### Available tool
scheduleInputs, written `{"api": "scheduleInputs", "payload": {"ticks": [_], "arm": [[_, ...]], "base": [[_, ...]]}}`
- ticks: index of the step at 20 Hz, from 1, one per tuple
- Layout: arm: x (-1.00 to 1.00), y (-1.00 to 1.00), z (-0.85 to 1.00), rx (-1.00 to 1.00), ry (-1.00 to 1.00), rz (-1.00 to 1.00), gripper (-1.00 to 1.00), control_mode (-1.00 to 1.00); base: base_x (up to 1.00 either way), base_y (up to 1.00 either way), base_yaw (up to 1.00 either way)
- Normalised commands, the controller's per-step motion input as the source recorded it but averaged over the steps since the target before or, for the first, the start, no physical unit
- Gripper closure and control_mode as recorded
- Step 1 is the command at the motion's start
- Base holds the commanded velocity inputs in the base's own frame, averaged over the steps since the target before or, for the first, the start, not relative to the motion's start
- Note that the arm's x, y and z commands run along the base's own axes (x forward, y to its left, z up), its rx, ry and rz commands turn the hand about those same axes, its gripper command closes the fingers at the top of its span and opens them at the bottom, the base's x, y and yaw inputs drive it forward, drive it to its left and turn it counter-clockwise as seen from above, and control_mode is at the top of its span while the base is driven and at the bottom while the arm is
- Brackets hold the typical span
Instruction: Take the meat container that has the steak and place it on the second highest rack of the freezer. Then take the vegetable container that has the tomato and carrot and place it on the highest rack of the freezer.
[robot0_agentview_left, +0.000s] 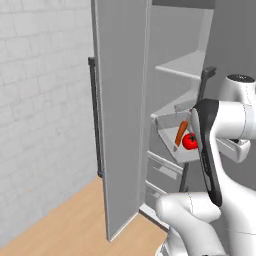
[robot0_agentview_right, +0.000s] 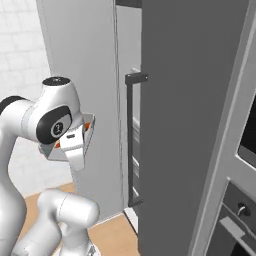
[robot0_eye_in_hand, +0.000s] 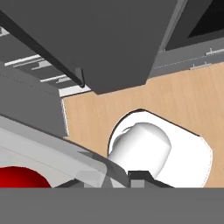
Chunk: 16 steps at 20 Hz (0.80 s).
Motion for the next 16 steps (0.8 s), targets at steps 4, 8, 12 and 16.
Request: {"api": "scheduleInputs", "payload": {"ticks": [4,8,12,16], "arm": [[0.0,0.0,0.0,0.0,0.0,0.0,1.0,1.0],[0.0,0.0,0.0,0.0,0.0,0.0,1.0,1.0],[0.0,0.0,0.0,0.0,0.0,0.0,1.0,1.0],[0.0,0.0,0.0,0.0,0.0,0.0,1.0,1.0]], "base": [[0.4,0.49,-0.43],[0.5,0.55,-0.45],[0.55,0.52,-0.4],[0.55,0.07,-0.27]]}}
